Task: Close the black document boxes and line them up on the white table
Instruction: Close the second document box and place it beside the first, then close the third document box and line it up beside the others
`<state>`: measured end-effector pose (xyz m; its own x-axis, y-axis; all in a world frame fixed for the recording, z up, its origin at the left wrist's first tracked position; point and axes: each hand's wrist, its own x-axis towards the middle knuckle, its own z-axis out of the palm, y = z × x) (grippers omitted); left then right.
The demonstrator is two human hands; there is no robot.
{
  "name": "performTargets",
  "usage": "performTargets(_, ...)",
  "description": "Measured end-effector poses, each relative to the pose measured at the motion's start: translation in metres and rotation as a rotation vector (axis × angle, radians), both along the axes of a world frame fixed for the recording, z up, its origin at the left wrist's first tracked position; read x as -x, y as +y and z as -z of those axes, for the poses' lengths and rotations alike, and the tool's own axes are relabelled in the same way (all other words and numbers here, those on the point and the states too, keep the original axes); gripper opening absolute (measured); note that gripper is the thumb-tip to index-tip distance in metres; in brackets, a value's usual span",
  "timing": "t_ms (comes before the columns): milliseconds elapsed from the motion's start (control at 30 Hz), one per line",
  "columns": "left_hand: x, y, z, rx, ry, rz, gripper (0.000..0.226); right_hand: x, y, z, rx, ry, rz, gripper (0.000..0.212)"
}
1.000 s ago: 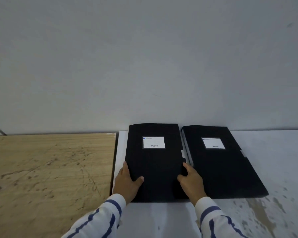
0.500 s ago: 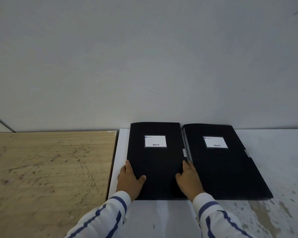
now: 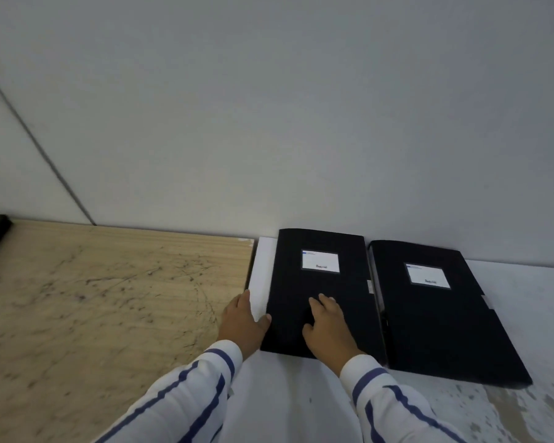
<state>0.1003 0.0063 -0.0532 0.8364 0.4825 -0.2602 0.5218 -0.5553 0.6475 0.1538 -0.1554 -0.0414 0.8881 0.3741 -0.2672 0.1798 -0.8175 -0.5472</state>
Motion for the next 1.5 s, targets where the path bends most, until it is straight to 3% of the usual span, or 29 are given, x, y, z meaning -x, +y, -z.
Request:
performTargets(367,0.099,0.108,-0.037,-0.138,-0.035,-0.044,0.066,0.109,0.140,-0.039,-0.095,-0.146,-0.258,0.052)
performTargets(933,0.359,0.340,-0.070,-0.128,-0.101,-0.280,0.061,0.336,0.395,-0.065,-0.210,-0.144,-0.486,0.052)
performTargets(1200,0.403,0.420,-0.062,-0.063,-0.132,-0.447,0.060,0.369,0.498,-0.060,-0.236,-0.136,-0.605,0.051)
performTargets(1500,0.398,0.548,-0.040,0.016,-0.079,-0.604,0.058,0.354,0.635,-0.030,-0.232,-0.048,-0.683,0.051)
